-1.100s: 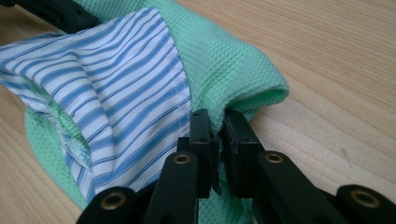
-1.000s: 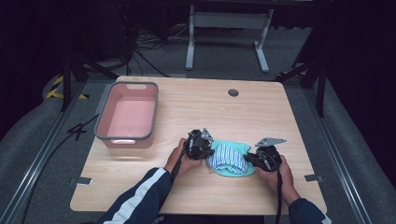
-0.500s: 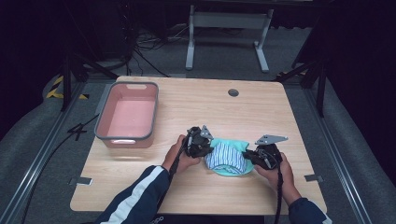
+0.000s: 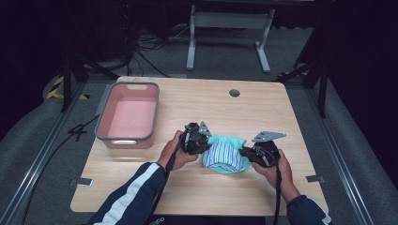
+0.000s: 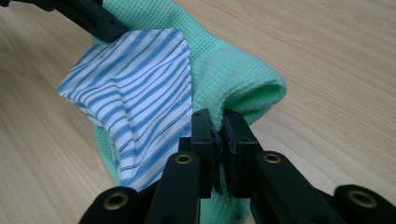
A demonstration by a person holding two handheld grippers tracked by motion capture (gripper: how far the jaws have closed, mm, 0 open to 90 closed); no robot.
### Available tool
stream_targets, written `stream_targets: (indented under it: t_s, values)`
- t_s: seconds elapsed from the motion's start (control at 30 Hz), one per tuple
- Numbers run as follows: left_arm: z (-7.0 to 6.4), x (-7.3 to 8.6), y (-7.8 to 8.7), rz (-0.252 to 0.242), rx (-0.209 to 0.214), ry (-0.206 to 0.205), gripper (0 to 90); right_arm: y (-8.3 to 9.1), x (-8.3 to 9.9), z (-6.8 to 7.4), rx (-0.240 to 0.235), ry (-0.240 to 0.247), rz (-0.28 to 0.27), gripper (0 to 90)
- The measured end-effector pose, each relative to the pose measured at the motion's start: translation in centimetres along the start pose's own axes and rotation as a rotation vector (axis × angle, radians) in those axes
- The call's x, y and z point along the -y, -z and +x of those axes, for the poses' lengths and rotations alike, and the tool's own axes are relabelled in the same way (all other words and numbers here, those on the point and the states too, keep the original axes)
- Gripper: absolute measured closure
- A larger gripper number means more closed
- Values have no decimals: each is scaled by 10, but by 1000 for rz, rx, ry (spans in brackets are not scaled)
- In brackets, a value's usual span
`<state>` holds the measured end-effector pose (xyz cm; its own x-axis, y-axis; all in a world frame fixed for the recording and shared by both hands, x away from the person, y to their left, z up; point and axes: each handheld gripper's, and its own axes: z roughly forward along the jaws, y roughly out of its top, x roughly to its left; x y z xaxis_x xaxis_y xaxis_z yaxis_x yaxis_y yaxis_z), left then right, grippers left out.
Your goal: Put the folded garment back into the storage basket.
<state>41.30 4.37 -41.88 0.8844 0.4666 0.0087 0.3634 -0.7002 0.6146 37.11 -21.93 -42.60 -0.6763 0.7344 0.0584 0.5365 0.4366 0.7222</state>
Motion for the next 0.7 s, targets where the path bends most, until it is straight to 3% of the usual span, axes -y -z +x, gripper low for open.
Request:
stream_targets:
  t_s: [0.7]
  values:
    - [19, 1, 44, -11, -56, -16, 830, 1, -43, 16, -16, 55, -44, 841]
